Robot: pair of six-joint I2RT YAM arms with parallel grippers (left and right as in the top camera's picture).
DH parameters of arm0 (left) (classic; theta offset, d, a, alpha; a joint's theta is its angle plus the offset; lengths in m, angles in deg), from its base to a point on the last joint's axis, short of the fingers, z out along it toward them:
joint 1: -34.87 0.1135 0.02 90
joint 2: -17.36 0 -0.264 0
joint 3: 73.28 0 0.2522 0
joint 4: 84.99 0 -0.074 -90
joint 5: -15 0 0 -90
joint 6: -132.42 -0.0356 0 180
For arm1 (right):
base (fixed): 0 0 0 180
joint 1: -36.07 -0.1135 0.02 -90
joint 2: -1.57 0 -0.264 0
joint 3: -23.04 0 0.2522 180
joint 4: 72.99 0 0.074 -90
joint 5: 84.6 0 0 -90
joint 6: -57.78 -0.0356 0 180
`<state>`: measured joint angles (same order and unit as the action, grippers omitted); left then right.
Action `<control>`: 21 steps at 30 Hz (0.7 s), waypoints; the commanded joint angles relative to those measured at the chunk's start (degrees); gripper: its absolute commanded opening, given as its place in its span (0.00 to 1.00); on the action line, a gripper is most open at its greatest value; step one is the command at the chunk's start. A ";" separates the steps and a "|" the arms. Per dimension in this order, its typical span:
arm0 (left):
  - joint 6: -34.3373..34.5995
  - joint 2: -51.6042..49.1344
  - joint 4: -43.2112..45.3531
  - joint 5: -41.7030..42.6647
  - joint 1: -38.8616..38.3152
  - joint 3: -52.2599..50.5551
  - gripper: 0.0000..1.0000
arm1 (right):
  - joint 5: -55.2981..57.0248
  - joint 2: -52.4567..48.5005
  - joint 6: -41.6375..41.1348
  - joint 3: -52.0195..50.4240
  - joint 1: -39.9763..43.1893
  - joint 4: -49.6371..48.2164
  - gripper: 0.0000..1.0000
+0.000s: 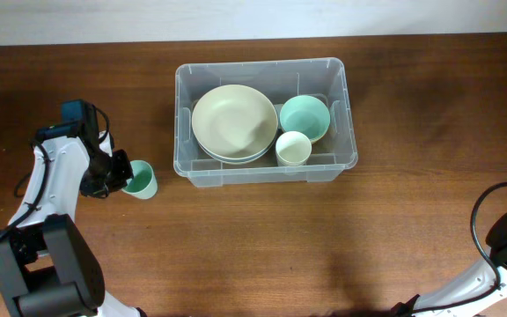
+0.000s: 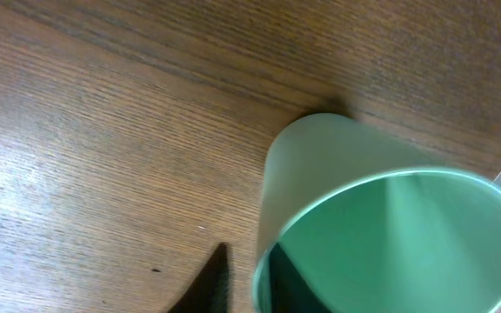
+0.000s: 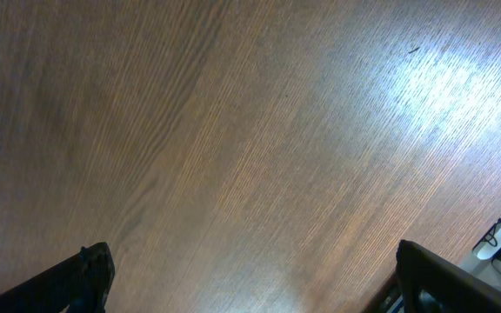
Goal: Pack container
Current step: 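Close the left gripper on the mint-green cup's rim, then lift the mint-green cup with the left gripper over the bin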
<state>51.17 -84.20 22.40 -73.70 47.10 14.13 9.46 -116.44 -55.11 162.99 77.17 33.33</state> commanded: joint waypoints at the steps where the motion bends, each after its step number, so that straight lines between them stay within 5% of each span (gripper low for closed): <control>1: -0.46 0.15 0.17 0.46 -0.11 -0.39 0.03 | 0.52 0.42 -0.04 -0.28 -0.20 -0.02 0.99; 10: -0.46 0.17 -1.25 0.39 -0.04 7.06 0.01 | 0.52 0.42 -0.04 -0.28 -0.20 -0.02 0.99; 21: -0.48 0.24 -14.10 0.90 1.75 40.68 0.00 | 0.52 0.42 -0.04 -0.28 -0.20 -0.02 0.99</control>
<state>51.02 -84.37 9.90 -74.77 48.83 47.42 9.46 -116.44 -55.09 162.99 77.17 33.35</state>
